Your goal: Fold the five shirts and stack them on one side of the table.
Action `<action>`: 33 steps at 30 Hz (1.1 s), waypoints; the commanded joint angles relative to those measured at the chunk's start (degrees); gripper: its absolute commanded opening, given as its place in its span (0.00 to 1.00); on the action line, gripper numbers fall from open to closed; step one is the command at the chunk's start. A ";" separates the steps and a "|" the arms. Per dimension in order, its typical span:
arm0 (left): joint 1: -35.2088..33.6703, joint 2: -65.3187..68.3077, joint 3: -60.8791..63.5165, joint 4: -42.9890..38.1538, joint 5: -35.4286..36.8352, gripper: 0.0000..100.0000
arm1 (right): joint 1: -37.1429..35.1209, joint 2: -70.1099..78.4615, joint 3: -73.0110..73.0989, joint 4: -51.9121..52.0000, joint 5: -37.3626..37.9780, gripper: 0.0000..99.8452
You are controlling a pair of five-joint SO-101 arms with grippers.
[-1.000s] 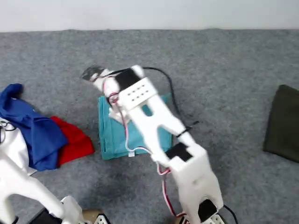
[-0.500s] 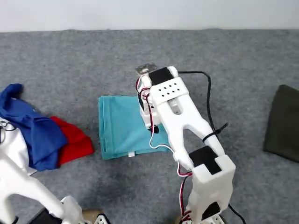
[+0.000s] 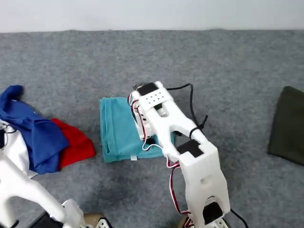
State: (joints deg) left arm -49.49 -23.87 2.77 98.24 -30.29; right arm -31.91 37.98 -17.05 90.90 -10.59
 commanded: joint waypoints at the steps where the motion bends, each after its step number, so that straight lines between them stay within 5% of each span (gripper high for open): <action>1: -0.35 -1.93 0.13 -2.37 -0.44 0.02 | -1.01 3.38 0.26 -0.48 -0.26 0.23; 6: -0.18 -1.93 0.13 -3.52 -0.44 0.02 | 0.13 5.76 -2.46 1.36 0.26 0.00; 15: -0.18 -1.93 0.13 -3.60 -0.44 0.02 | 9.71 4.79 -11.78 12.18 16.70 0.01; 26: 0.00 -1.58 0.22 -4.40 -2.73 0.02 | 30.81 -2.24 -15.30 10.51 75.60 0.01; 29: 0.00 -1.67 0.22 -5.19 -3.43 0.02 | 31.16 -0.92 -20.92 7.52 83.78 0.01; 33: 0.09 -1.76 0.22 -5.19 -3.43 0.02 | 29.23 2.42 -24.79 5.05 85.36 0.01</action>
State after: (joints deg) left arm -49.49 -23.87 3.12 94.46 -33.10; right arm -1.93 40.35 -37.27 97.67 72.66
